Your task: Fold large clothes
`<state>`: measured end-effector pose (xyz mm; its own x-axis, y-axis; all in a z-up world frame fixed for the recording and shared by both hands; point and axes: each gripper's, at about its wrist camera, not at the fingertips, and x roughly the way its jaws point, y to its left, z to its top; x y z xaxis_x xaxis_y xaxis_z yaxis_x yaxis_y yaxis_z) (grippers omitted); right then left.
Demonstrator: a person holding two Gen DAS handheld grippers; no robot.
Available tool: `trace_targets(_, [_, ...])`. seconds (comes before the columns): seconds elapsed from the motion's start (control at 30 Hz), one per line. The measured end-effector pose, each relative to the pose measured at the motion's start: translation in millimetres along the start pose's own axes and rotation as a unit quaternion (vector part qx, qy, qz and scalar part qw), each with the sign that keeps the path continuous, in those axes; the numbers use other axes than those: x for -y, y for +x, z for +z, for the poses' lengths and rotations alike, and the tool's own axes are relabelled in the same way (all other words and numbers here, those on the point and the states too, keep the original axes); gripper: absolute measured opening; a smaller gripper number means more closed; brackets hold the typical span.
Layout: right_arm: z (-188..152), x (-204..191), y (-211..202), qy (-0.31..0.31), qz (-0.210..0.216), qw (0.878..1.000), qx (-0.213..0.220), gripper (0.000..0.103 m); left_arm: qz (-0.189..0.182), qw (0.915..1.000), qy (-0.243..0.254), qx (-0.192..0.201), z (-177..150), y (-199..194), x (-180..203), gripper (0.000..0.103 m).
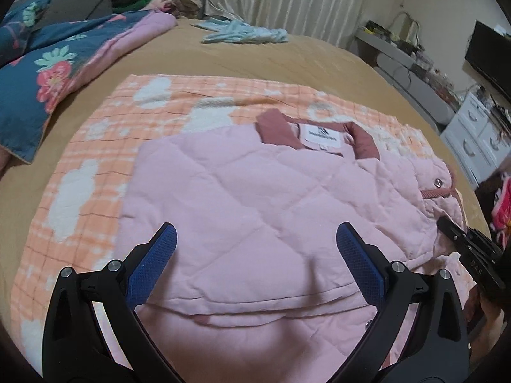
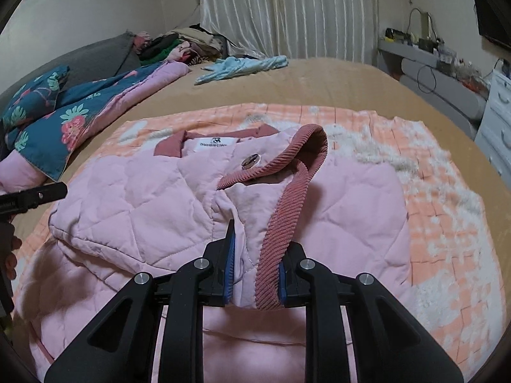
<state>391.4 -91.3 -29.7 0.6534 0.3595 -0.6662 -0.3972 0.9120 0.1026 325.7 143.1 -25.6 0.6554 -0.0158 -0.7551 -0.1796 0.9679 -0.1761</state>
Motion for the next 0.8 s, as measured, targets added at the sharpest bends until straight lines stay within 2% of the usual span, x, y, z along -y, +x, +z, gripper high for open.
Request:
trace_targets(0.07, [-0.1,0.4,1.7,0.003,-0.001,1.0,-0.007,0.022,-0.002,1.0,0.003,-0.005,0.1,5.2,5.7,0.094])
trace_targets(0.13, [-0.7,3.1,1.7,0.015,-0.003,1.0,-0.014,0.032,-0.005,0.9999,0.003,-0.01,-0.1,9.8,9.8,0.094])
trace_targets(0.17, [-1.1,4.7,1.2,0.02,-0.004,1.0,-0.016,0.033,-0.006,0.9999,0.005,-0.014,-0.5,13.0,12.1,0.094])
trace_targets(0.3, [-0.7,10.2,-2.7,0.032,-0.016,0.999,-0.018,0.06,-0.01,0.9995,0.007,-0.029,-3.0,24.1,14.8,0.094])
trace_targets(0.33, [0.2,10.5,-6.4,0.031,-0.022,0.999,-0.012,0.063,-0.013,0.9993,0.006,-0.034,-4.2,27.7,14.6,0.094])
trace_targets(0.47, [2.4,7.8,-20.2,0.023,-0.037,0.999,0.011,0.066,-0.024,0.9973,-0.009,-0.069,-12.0,53.2,5.5,0.094])
trace_targets(0.6, [4.8,-3.4,-27.5,0.001,-0.017,0.999,0.029,0.066,-0.017,0.997,0.001,-0.076,-21.3,69.9,2.6,0.095])
trace_targets(0.7, [2.2,-16.6,-19.5,-0.027,-0.001,0.999,0.017,0.066,-0.013,0.9973,0.001,-0.072,-24.2,73.6,2.6,0.095])
trace_targets(0.8, [-4.5,-25.8,-2.8,-0.048,0.0,0.999,-0.014,0.066,-0.011,0.9977,0.002,-0.067,-25.3,73.8,3.1,0.095])
